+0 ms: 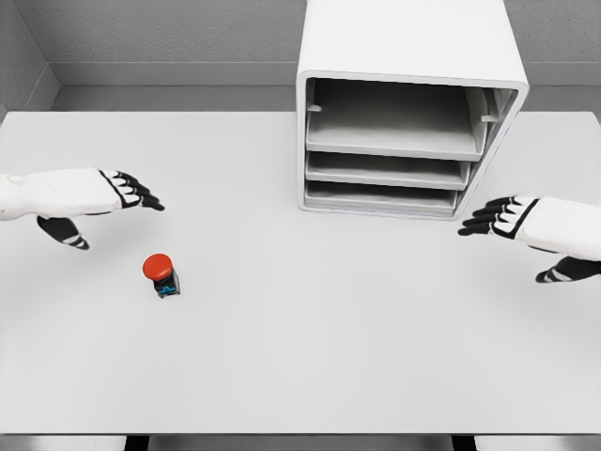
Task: Slide open multi-storey tabletop storage cabinets and put open load switch and slide close multi-storey tabletop storage cabinets
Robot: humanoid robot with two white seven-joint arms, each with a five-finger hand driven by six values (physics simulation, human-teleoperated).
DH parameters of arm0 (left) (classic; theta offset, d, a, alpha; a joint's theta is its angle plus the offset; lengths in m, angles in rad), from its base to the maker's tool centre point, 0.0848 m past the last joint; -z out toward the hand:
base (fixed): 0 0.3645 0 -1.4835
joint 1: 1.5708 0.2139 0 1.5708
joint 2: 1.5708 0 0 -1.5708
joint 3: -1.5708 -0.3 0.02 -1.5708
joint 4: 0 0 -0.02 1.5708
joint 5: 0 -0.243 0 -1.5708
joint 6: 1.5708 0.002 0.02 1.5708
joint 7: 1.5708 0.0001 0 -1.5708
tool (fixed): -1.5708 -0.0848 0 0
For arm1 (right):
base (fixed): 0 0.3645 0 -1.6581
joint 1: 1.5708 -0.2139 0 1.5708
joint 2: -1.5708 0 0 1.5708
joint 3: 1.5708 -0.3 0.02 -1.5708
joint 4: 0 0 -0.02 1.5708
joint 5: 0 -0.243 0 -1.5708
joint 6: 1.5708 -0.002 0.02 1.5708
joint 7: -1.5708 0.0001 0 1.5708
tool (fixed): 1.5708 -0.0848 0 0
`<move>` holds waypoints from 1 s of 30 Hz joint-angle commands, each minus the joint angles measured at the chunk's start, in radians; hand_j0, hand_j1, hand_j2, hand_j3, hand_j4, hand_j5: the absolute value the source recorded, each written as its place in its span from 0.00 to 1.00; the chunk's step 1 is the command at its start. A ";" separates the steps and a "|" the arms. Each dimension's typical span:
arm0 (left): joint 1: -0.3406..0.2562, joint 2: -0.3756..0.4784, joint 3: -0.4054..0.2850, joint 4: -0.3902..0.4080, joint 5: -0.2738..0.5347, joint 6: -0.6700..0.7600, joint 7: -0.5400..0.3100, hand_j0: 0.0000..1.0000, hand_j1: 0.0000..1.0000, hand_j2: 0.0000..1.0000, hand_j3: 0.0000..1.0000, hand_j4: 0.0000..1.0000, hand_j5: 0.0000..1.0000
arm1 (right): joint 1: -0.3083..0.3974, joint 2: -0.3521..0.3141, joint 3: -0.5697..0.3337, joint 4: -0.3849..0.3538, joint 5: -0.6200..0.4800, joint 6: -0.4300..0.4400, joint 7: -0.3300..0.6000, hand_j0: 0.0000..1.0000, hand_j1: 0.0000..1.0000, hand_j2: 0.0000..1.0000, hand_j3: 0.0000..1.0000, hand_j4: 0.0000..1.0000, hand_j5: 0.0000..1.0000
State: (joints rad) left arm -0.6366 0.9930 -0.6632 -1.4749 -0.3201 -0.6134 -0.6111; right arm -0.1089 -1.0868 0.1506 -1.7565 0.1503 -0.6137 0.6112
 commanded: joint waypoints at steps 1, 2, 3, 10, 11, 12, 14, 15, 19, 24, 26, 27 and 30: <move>0.002 0.013 -0.003 -0.013 0.007 0.003 0.000 1.00 1.00 1.00 1.00 1.00 1.00 | 0.000 0.002 0.018 -0.003 -0.005 0.003 0.000 1.00 1.00 1.00 1.00 1.00 1.00; 0.002 0.015 -0.004 -0.018 0.016 0.003 0.000 1.00 1.00 1.00 1.00 1.00 1.00 | 0.000 0.002 0.018 -0.003 -0.005 0.003 0.000 1.00 1.00 1.00 1.00 1.00 1.00; 0.003 0.021 -0.016 -0.019 0.018 0.003 0.000 1.00 1.00 1.00 1.00 1.00 1.00 | -0.002 0.008 0.018 -0.001 -0.005 0.003 0.000 1.00 1.00 1.00 1.00 1.00 1.00; 0.006 0.047 -0.144 -0.189 0.019 0.003 0.000 1.00 1.00 1.00 1.00 1.00 1.00 | -0.173 0.097 0.125 0.002 -0.005 0.003 0.000 1.00 1.00 1.00 1.00 1.00 1.00; 0.005 0.039 -0.154 -0.193 0.019 0.003 0.000 1.00 1.00 1.00 1.00 1.00 1.00 | -0.199 0.105 0.147 0.002 -0.005 0.003 0.000 1.00 1.00 1.00 1.00 1.00 1.00; 0.005 0.035 -0.156 -0.193 0.018 0.003 0.000 1.00 1.00 1.00 1.00 1.00 1.00 | -0.216 0.111 0.162 0.002 -0.005 0.003 0.000 1.00 1.00 1.00 1.00 1.00 1.00; 0.005 0.035 -0.156 -0.191 0.018 0.003 0.000 1.00 1.00 1.00 1.00 1.00 1.00 | -0.256 0.122 0.188 0.003 -0.005 0.003 0.000 1.00 1.00 1.00 1.00 1.00 1.00; 0.005 0.035 -0.156 -0.191 0.016 0.003 0.000 1.00 1.00 1.00 1.00 1.00 1.00 | -0.279 0.123 0.207 0.003 -0.006 0.003 0.000 1.00 1.00 1.00 1.00 1.00 1.00; 0.002 0.010 -0.154 -0.157 0.009 0.003 0.000 1.00 1.00 1.00 1.00 1.00 1.00 | -0.330 0.147 0.213 0.005 -0.012 0.003 0.000 1.00 1.00 1.00 1.00 1.00 1.00; 0.003 -0.008 -0.154 -0.146 0.007 0.003 0.000 1.00 1.00 1.00 1.00 1.00 1.00 | -0.403 0.176 0.274 0.006 -0.014 0.003 0.000 1.00 1.00 1.00 1.00 1.00 1.00; 0.003 -0.010 -0.156 -0.145 0.006 0.003 0.000 1.00 1.00 1.00 1.00 1.00 1.00 | -0.437 0.197 0.308 0.011 -0.014 0.003 0.000 1.00 1.00 1.00 1.00 1.00 1.00; 0.003 -0.011 -0.156 -0.145 0.006 0.003 0.000 1.00 1.00 1.00 1.00 1.00 1.00 | -0.449 0.205 0.319 0.015 -0.014 0.003 0.000 1.00 1.00 1.00 1.00 1.00 1.00; 0.002 -0.043 -0.154 -0.133 -0.030 0.003 0.000 0.95 0.95 0.95 0.95 0.95 0.95 | -0.485 0.228 0.353 0.026 -0.012 0.003 0.000 1.00 1.00 1.00 1.00 1.00 1.00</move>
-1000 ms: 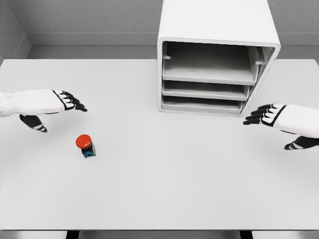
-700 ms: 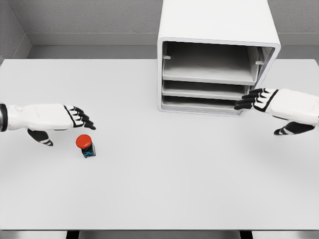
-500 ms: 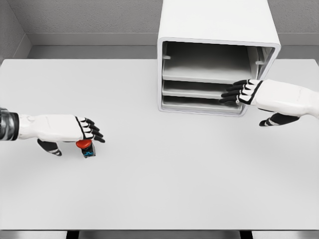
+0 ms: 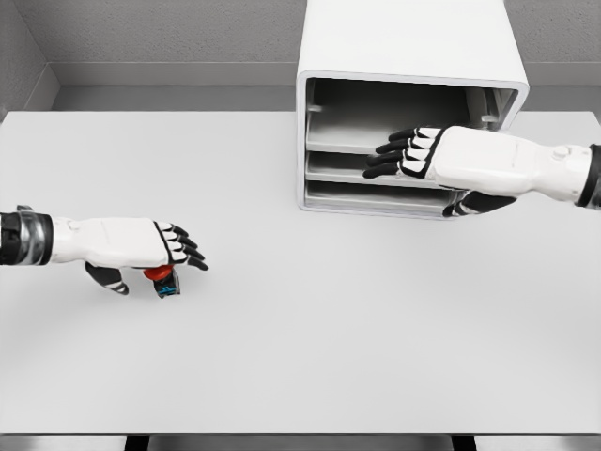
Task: Slide open multi-storey tabletop storage cabinets and put open load switch and slide close multi-storey tabletop storage cabinets
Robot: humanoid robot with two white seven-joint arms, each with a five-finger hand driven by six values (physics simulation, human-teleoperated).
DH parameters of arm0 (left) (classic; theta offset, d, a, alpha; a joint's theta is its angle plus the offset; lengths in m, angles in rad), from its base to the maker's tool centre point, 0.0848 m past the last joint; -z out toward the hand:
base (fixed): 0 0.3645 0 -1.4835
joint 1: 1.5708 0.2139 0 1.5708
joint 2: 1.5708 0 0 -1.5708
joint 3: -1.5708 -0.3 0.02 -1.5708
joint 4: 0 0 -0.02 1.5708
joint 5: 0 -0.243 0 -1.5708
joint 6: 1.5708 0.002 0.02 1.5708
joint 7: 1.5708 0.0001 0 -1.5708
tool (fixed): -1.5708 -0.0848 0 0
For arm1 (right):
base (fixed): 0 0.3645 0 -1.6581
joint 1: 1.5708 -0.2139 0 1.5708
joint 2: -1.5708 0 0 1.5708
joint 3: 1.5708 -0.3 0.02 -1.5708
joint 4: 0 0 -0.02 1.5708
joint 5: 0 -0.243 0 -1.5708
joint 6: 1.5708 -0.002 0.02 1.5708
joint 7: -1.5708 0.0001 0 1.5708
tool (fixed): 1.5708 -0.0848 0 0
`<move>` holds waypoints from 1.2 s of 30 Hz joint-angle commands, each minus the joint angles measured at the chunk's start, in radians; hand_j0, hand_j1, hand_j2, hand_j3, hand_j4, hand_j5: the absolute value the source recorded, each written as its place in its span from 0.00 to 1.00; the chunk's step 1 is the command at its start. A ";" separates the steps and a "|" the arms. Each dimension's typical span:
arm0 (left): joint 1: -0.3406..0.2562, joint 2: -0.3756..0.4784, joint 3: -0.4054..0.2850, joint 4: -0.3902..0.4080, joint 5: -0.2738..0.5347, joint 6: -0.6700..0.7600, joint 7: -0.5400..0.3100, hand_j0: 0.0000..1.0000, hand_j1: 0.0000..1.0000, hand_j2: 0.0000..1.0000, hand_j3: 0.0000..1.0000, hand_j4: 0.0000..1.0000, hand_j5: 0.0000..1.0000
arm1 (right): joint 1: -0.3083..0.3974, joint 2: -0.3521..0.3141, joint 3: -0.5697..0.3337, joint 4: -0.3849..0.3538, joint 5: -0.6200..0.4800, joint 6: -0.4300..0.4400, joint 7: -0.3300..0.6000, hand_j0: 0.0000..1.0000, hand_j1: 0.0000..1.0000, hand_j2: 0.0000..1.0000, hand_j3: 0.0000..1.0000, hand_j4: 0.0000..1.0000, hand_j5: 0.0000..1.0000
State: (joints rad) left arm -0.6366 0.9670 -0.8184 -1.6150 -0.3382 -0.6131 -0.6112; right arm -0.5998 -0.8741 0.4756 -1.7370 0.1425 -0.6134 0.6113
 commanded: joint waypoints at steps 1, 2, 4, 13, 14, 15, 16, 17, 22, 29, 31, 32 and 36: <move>0.000 -0.017 0.001 0.009 -0.012 0.002 0.000 0.92 0.92 0.92 0.92 0.92 0.92 | -0.003 0.024 0.037 0.017 -0.001 0.003 0.000 1.00 1.00 1.00 1.00 1.00 1.00; 0.000 -0.017 0.001 0.009 -0.015 0.002 0.000 0.92 0.92 0.92 0.92 0.92 0.92 | -0.017 0.034 0.050 0.028 0.003 0.003 0.000 1.00 1.00 1.00 1.00 1.00 1.00; 0.000 -0.017 0.001 0.009 -0.018 0.002 0.000 0.89 0.89 0.89 0.89 0.89 0.89 | -0.052 0.057 0.087 0.068 0.005 0.003 0.000 1.00 1.00 1.00 1.00 1.00 1.00; -0.002 -0.017 0.001 0.007 -0.018 0.002 0.000 0.76 0.76 0.76 0.76 0.76 0.76 | -0.140 0.126 0.173 0.203 0.006 0.084 0.000 1.00 1.00 1.00 1.00 1.00 1.00; -0.002 -0.017 0.001 0.007 -0.018 0.002 0.000 0.73 0.73 0.73 0.73 0.73 0.73 | -0.146 0.127 0.175 0.206 0.005 0.098 0.000 1.00 1.00 1.00 1.00 1.00 1.00; -0.003 -0.017 0.001 0.007 -0.018 0.002 0.000 0.71 0.71 0.71 0.71 0.71 0.71 | -0.147 0.129 0.175 0.214 0.006 0.098 0.000 1.00 1.00 1.00 1.00 1.00 1.00; -0.003 -0.017 -0.001 0.006 -0.018 0.002 0.000 0.66 0.66 0.66 0.66 0.66 0.66 | -0.155 0.135 0.175 0.231 0.005 0.098 0.000 1.00 1.00 1.00 1.00 1.00 1.00; -0.003 -0.017 -0.001 0.004 -0.018 0.002 0.000 0.63 0.63 0.63 0.63 0.63 0.63 | -0.161 0.141 0.175 0.252 0.005 0.103 0.000 1.00 1.00 1.00 1.00 1.00 1.00; -0.003 -0.013 -0.001 0.001 -0.018 0.002 0.000 0.39 0.39 0.39 0.39 0.39 0.39 | -0.172 0.146 0.175 0.287 0.005 0.169 0.000 1.00 1.00 1.00 1.00 1.00 1.00; -0.014 -0.004 0.001 0.000 -0.016 0.002 0.000 0.35 0.35 0.35 0.35 0.35 0.35 | -0.198 0.172 0.219 0.287 0.031 0.224 0.000 1.00 1.00 1.00 1.00 1.00 1.00; -0.028 0.015 -0.001 -0.002 -0.015 0.002 0.000 0.35 0.35 0.35 0.35 0.35 0.35 | -0.206 0.187 0.230 0.286 0.065 0.259 0.000 1.00 1.00 1.00 1.00 1.00 1.00; -0.035 0.036 0.001 -0.003 -0.013 0.002 0.000 0.35 0.35 0.35 0.35 0.35 0.35 | -0.212 0.187 0.241 0.287 0.071 0.259 0.000 1.00 1.00 1.00 1.00 1.00 1.00; -0.058 0.068 -0.001 -0.003 -0.008 0.002 0.000 0.35 0.35 0.35 0.35 0.35 0.35 | -0.213 0.185 0.253 0.287 0.086 0.282 0.000 1.00 1.00 1.00 1.00 1.00 1.00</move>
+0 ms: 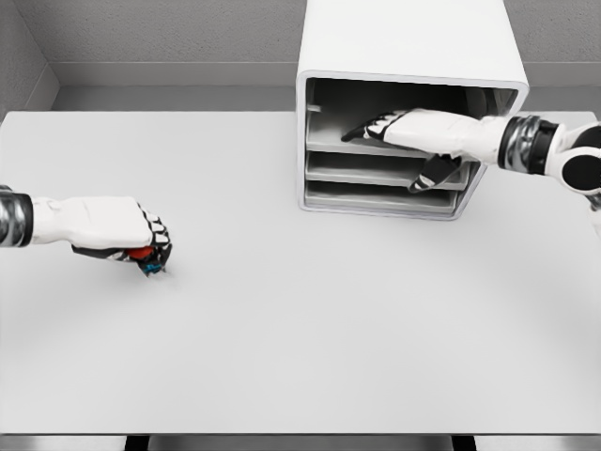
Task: Slide open multi-storey tabletop storage cabinets and put open load switch and slide close multi-storey tabletop storage cabinets
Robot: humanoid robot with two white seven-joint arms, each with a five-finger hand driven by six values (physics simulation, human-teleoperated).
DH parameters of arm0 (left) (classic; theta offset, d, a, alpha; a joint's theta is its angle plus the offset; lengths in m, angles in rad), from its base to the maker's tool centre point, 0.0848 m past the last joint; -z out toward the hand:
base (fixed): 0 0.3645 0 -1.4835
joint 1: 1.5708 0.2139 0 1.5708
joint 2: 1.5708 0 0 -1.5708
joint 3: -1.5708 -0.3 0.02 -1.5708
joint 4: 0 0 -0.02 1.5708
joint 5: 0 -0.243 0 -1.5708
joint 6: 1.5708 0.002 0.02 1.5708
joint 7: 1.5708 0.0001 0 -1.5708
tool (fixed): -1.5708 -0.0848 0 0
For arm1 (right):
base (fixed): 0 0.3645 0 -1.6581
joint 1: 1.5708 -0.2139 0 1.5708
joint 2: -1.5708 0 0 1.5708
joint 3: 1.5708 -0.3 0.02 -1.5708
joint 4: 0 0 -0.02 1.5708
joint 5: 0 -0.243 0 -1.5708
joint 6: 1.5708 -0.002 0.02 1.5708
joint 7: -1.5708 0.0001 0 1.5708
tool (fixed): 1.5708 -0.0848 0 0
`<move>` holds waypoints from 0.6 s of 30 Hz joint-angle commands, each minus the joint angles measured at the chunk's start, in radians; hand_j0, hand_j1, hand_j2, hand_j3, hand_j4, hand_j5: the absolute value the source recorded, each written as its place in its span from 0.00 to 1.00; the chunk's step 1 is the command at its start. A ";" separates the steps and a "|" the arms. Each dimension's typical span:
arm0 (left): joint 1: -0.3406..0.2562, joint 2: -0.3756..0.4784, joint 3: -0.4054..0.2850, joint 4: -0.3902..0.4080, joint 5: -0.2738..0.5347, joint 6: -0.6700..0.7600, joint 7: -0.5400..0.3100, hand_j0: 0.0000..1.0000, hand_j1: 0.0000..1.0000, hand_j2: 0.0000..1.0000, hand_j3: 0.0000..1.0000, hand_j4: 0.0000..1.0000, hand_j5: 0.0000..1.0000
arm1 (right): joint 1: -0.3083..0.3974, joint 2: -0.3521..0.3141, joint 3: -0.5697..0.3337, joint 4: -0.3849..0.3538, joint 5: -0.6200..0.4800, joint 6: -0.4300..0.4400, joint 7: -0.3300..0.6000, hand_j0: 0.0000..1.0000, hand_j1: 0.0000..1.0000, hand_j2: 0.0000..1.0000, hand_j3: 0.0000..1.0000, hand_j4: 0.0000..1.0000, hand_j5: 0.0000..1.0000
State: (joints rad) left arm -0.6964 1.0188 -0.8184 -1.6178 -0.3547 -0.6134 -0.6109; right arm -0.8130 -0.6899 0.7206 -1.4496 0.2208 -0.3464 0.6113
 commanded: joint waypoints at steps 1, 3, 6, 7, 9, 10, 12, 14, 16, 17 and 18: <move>0.000 0.017 0.001 -0.001 0.008 0.003 0.000 0.35 0.35 0.35 0.35 0.35 0.35 | 0.000 0.001 0.008 0.003 0.009 0.027 0.000 1.00 1.00 1.00 1.00 1.00 1.00; 0.000 0.017 0.001 -0.001 0.008 0.003 0.000 0.35 0.35 0.35 0.35 0.35 0.35 | 0.000 0.001 0.008 0.008 0.020 0.058 0.000 1.00 1.00 1.00 1.00 1.00 1.00; -0.002 0.018 0.001 -0.001 0.008 0.003 0.000 0.35 0.35 0.35 0.35 0.35 0.35 | 0.000 0.003 0.008 0.008 0.025 0.081 0.000 1.00 1.00 1.00 1.00 1.00 1.00; -0.002 0.018 0.001 -0.001 0.008 0.003 0.000 0.35 0.35 0.35 0.35 0.35 0.35 | 0.000 0.003 0.008 0.008 0.025 0.081 0.000 1.00 1.00 1.00 1.00 1.00 1.00; -0.002 0.018 -0.001 -0.001 0.008 0.003 0.000 0.35 0.35 0.35 0.35 0.35 0.35 | -0.005 0.003 0.008 0.009 0.025 0.086 0.000 1.00 1.00 1.00 1.00 1.00 1.00; -0.002 0.018 0.001 -0.001 0.008 0.003 0.000 0.35 0.35 0.35 0.35 0.35 0.35 | -0.005 0.003 0.008 0.011 0.029 0.087 0.000 1.00 1.00 1.00 1.00 1.00 1.00; -0.003 0.018 0.001 -0.001 0.008 0.003 0.000 0.35 0.35 0.35 0.35 0.35 0.35 | -0.005 0.001 0.010 0.009 0.038 0.087 0.000 1.00 1.00 1.00 1.00 1.00 1.00; -0.003 0.018 -0.001 -0.002 0.008 0.003 0.000 0.35 0.35 0.35 0.35 0.35 0.35 | -0.005 0.001 0.026 0.005 0.043 0.086 0.000 1.00 1.00 1.00 1.00 1.00 1.00; -0.003 0.020 -0.001 -0.008 0.008 0.003 0.000 0.35 0.35 0.35 0.35 0.35 0.35 | -0.005 0.001 0.028 -0.006 0.051 0.076 0.000 1.00 1.00 1.00 1.00 1.00 1.00; -0.003 0.020 0.001 -0.008 0.008 0.003 0.000 0.35 0.35 0.35 0.35 0.35 0.35 | -0.003 0.000 0.028 -0.015 0.051 0.072 0.000 1.00 1.00 1.00 1.00 1.00 1.00; -0.003 0.024 -0.001 -0.008 0.008 0.003 0.000 0.35 0.35 0.35 0.35 0.35 0.35 | -0.003 0.000 0.026 -0.029 0.051 0.061 0.000 1.00 1.00 1.00 1.00 1.00 1.00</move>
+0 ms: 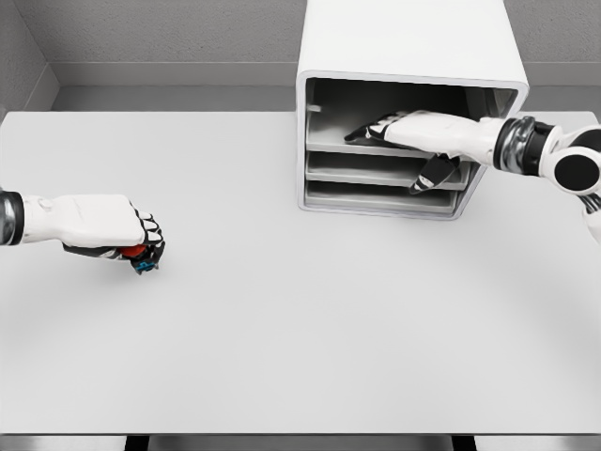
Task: Slide open multi-storey tabletop storage cabinets and put open load switch and slide close multi-storey tabletop storage cabinets
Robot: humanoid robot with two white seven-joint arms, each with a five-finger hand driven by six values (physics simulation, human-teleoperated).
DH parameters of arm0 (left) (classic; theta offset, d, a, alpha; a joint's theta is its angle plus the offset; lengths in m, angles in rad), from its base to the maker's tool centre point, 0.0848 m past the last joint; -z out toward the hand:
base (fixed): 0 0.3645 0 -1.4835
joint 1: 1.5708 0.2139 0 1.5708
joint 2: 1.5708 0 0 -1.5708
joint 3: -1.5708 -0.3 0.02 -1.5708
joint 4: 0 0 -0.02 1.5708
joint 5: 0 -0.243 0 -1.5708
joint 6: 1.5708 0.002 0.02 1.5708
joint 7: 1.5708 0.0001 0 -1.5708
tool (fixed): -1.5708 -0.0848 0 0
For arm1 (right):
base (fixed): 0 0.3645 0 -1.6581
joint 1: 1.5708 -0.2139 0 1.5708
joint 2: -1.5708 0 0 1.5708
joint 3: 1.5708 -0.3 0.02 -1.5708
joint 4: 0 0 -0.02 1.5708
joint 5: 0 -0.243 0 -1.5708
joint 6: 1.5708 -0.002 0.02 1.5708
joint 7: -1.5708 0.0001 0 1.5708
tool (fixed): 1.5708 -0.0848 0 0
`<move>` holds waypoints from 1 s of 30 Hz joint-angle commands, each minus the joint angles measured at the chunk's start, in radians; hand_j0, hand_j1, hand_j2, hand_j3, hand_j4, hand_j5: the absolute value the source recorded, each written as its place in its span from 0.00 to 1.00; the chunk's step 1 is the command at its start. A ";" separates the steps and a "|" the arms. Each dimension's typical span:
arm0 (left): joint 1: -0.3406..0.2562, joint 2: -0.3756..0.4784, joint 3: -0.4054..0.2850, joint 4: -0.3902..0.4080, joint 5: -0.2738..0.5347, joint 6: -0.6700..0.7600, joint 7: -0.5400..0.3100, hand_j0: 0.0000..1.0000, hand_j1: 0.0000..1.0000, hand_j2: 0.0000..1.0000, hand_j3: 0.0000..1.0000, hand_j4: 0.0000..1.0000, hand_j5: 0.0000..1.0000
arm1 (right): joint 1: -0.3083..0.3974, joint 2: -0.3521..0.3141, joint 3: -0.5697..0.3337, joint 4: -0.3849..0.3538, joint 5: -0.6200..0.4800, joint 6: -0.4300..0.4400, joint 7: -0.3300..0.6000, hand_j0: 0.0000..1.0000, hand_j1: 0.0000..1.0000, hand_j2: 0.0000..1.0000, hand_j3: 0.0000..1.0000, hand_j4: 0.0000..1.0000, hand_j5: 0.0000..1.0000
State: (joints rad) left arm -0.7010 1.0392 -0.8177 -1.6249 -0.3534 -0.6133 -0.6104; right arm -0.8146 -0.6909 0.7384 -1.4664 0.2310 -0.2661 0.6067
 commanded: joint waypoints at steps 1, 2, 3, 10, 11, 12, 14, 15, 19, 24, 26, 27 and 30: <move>0.001 0.004 -0.001 -0.001 0.007 0.002 0.000 0.35 0.35 0.35 0.35 0.35 0.35 | 0.000 0.001 0.007 -0.019 0.040 -0.024 0.004 1.00 1.00 1.00 1.00 1.00 1.00; 0.000 0.004 -0.001 -0.001 0.007 0.002 0.000 0.35 0.35 0.35 0.35 0.35 0.35 | 0.000 0.001 0.007 -0.028 0.040 -0.025 0.004 1.00 1.00 1.00 1.00 1.00 1.00; 0.002 0.005 -0.001 -0.001 0.007 0.002 0.000 0.35 0.35 0.35 0.35 0.35 0.35 | 0.002 -0.001 0.006 -0.045 0.040 -0.025 0.004 1.00 1.00 1.00 1.00 1.00 1.00; 0.000 0.010 0.000 -0.001 0.007 0.002 0.000 0.35 0.35 0.35 0.35 0.35 0.35 | 0.012 -0.004 0.001 -0.089 0.042 -0.042 0.004 1.00 1.00 1.00 1.00 1.00 1.00; 0.000 0.010 -0.001 -0.001 0.007 0.002 0.000 0.35 0.35 0.35 0.35 0.35 0.35 | 0.012 -0.005 0.001 -0.103 0.040 -0.042 0.004 1.00 1.00 1.00 1.00 1.00 1.00; 0.000 0.010 0.000 -0.001 0.007 0.002 0.000 0.35 0.35 0.35 0.35 0.35 0.35 | 0.014 -0.007 0.002 -0.120 0.040 -0.041 0.004 1.00 1.00 1.00 1.00 1.00 1.00; -0.002 0.010 -0.001 -0.001 0.007 0.002 0.000 0.35 0.35 0.35 0.35 0.35 0.35 | 0.023 -0.010 0.002 -0.134 0.040 -0.041 0.004 1.00 1.00 1.00 1.00 1.00 1.00; -0.002 0.010 0.000 -0.001 0.007 0.002 0.000 0.35 0.35 0.35 0.35 0.35 0.35 | 0.026 -0.012 0.002 -0.140 0.040 -0.041 0.004 1.00 1.00 1.00 1.00 1.00 1.00; -0.002 0.012 -0.001 -0.001 0.007 0.002 0.000 0.35 0.35 0.35 0.35 0.35 0.35 | 0.048 -0.035 0.002 -0.167 0.040 -0.042 0.004 1.00 1.00 1.00 1.00 1.00 1.00; -0.002 0.012 0.000 -0.001 0.007 0.002 0.000 0.35 0.35 0.35 0.35 0.35 0.35 | 0.060 -0.047 0.001 -0.173 0.040 -0.050 0.004 1.00 1.00 1.00 1.00 1.00 1.00; -0.002 0.012 0.000 -0.001 0.007 0.002 0.000 0.35 0.35 0.35 0.35 0.35 0.35 | 0.064 -0.048 0.001 -0.184 0.040 -0.050 0.004 1.00 1.00 1.00 1.00 1.00 1.00; -0.002 0.012 0.000 -0.001 0.007 0.002 0.000 0.35 0.35 0.35 0.35 0.35 0.35 | 0.066 -0.050 0.001 -0.184 0.039 -0.050 0.004 1.00 1.00 1.00 1.00 1.00 1.00; -0.003 0.021 0.000 -0.001 0.007 0.002 0.000 0.35 0.35 0.35 0.35 0.35 0.35 | 0.075 -0.062 0.001 -0.207 0.039 -0.050 0.004 1.00 1.00 1.00 1.00 1.00 1.00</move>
State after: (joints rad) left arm -0.7041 1.0564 -0.8128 -1.6282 -0.3526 -0.6124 -0.6109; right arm -0.7348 -0.7579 0.7186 -1.6464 0.3561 -0.2907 0.5985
